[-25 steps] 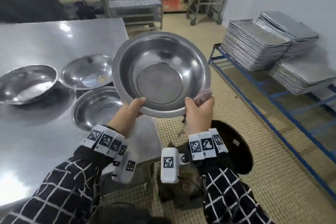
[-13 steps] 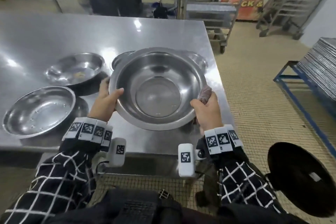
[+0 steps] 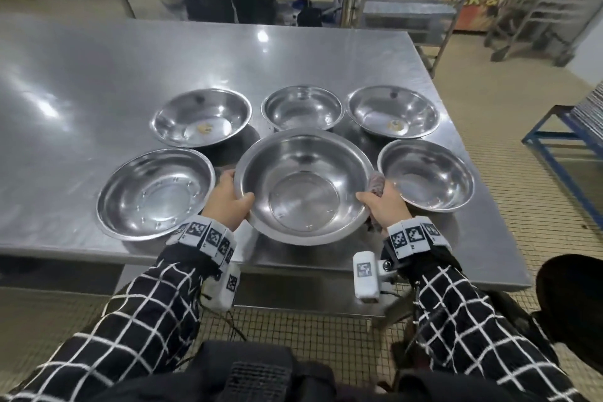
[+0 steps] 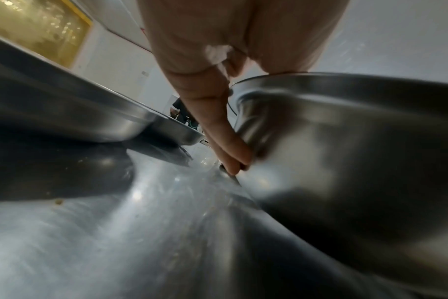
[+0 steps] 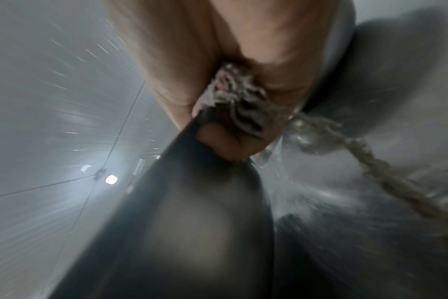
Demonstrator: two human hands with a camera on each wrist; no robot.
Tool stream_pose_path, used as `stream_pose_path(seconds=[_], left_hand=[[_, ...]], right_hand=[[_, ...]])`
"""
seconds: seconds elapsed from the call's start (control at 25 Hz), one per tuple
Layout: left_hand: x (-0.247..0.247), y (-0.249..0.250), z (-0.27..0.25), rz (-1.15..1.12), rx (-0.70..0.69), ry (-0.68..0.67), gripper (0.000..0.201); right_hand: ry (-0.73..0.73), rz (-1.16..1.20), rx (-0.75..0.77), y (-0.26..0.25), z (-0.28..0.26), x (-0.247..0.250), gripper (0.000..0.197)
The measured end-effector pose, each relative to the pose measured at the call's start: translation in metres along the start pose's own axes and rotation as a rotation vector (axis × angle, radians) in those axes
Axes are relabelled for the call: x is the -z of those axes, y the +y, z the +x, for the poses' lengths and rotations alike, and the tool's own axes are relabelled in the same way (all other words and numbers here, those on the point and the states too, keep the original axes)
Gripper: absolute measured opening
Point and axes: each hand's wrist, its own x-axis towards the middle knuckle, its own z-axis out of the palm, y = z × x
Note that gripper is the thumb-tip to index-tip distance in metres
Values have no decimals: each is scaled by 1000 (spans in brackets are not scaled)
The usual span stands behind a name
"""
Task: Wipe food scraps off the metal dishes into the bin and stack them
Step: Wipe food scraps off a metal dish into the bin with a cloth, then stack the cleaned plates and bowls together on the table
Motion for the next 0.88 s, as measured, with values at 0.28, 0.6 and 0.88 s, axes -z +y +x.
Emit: stream_pose_path(seconds=[0.28,0.6,0.88], left_hand=[[0,-11,14,43,-2,-37,52],[2,-12,20,-5,-125,-10,44],[-3,-27,33,55,-69,-18,57]], right_hand=[[32,-25,10,8,17,-14,51],[198,-237,-17,5,-1,-5,32],[292,-240,76,21,3,-9,34]])
